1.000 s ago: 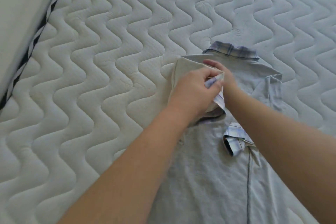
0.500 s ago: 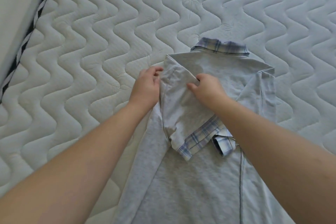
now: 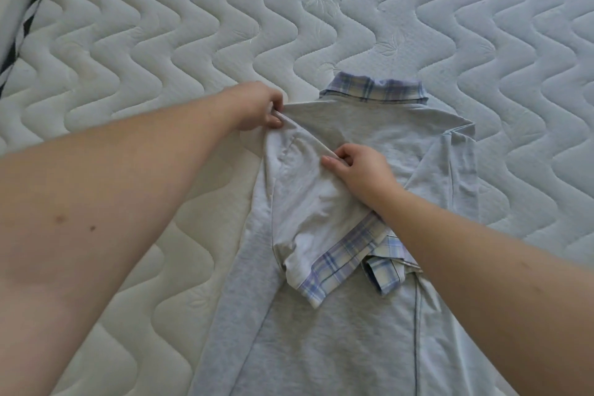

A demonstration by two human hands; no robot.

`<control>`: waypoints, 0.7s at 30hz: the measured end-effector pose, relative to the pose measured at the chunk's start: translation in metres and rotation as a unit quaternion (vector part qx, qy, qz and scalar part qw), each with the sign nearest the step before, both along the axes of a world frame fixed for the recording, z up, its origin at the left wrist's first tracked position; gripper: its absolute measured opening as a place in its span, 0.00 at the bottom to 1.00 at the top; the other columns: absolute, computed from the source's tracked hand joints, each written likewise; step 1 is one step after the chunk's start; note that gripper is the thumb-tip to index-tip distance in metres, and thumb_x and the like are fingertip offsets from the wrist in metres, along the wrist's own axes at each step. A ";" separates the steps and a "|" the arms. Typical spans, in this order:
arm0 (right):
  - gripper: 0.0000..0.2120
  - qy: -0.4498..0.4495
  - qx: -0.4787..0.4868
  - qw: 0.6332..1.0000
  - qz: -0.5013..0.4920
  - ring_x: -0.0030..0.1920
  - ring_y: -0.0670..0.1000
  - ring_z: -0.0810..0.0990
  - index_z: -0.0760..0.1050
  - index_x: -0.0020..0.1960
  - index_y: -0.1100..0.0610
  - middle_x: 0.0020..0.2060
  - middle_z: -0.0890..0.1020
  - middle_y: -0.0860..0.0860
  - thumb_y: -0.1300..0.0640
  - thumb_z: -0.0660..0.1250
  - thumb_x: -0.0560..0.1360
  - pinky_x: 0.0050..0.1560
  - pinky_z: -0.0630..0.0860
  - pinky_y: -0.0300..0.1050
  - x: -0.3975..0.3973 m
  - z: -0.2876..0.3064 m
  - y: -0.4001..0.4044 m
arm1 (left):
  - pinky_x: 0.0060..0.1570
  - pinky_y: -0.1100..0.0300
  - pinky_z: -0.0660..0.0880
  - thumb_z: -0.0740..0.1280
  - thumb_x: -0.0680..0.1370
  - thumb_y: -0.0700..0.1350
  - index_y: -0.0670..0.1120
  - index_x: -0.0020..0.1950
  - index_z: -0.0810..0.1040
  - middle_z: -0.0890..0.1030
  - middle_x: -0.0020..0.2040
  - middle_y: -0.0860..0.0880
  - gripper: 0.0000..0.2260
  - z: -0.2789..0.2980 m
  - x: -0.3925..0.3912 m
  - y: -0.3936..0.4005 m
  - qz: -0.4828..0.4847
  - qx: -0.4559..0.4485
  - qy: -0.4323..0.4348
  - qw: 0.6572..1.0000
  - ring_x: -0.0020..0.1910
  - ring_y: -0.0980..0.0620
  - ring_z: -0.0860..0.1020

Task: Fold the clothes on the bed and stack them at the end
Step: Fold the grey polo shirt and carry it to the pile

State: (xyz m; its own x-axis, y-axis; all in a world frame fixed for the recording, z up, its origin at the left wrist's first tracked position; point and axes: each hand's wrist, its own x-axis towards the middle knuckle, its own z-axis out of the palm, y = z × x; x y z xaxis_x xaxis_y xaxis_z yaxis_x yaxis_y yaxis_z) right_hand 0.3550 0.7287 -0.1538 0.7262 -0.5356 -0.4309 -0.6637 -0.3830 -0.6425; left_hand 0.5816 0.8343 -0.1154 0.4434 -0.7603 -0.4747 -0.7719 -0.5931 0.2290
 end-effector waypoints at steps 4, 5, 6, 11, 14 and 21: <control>0.17 -0.013 0.055 0.998 -0.041 0.34 0.40 0.80 0.79 0.39 0.46 0.32 0.82 0.42 0.33 0.70 0.69 0.31 0.71 0.35 0.000 0.001 -0.002 | 0.42 0.58 0.66 0.71 0.77 0.50 0.50 0.49 0.76 0.76 0.45 0.49 0.07 0.001 0.012 -0.004 0.001 0.003 -0.005 1.000 0.45 0.48 0.73; 0.17 -0.014 0.065 0.997 -0.049 0.33 0.39 0.80 0.79 0.38 0.46 0.31 0.82 0.42 0.32 0.71 0.68 0.30 0.70 0.34 0.000 0.001 -0.003 | 0.42 0.58 0.66 0.71 0.77 0.48 0.49 0.48 0.76 0.77 0.45 0.49 0.06 0.000 0.014 -0.005 0.001 0.003 -0.002 1.000 0.45 0.48 0.73; 0.18 -0.016 0.074 0.996 -0.053 0.32 0.39 0.79 0.80 0.37 0.46 0.31 0.82 0.42 0.32 0.71 0.67 0.29 0.70 0.33 0.000 0.001 -0.004 | 0.42 0.58 0.66 0.71 0.77 0.46 0.48 0.49 0.77 0.78 0.45 0.49 0.05 -0.001 0.016 -0.006 0.002 0.001 0.005 1.000 0.44 0.48 0.73; 0.17 -0.020 0.124 0.991 -0.053 0.27 0.36 0.75 0.80 0.36 0.48 0.25 0.78 0.38 0.35 0.74 0.68 0.26 0.67 0.29 0.001 0.003 -0.008 | 0.41 0.58 0.67 0.71 0.77 0.45 0.53 0.51 0.78 0.76 0.37 0.53 0.05 -0.005 0.021 -0.002 0.012 0.009 0.075 0.997 0.37 0.52 0.72; 0.16 -0.019 0.146 0.989 -0.029 0.28 0.37 0.76 0.81 0.39 0.49 0.27 0.79 0.40 0.36 0.75 0.67 0.28 0.69 0.30 -0.001 0.004 -0.012 | 0.39 0.61 0.68 0.70 0.78 0.48 0.54 0.50 0.79 0.76 0.37 0.53 0.03 -0.011 0.023 0.006 0.047 -0.012 0.122 0.991 0.36 0.54 0.72; 0.12 -0.006 0.186 0.983 0.003 0.37 0.44 0.84 0.83 0.41 0.49 0.35 0.85 0.44 0.40 0.75 0.69 0.38 0.82 0.39 -0.001 0.002 -0.021 | 0.45 0.57 0.70 0.67 0.79 0.54 0.51 0.48 0.79 0.78 0.43 0.51 0.07 -0.020 0.022 0.007 0.111 -0.028 0.153 0.982 0.42 0.51 0.75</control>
State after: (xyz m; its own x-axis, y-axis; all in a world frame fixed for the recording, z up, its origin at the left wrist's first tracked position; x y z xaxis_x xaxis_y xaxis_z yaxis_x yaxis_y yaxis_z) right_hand 0.3538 0.7074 -0.1519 0.7354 -0.3377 -0.5874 -0.6536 -0.1247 -0.7465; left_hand 0.6037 0.8418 -0.1352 0.4451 -0.6893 -0.5716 -0.5151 -0.7193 0.4662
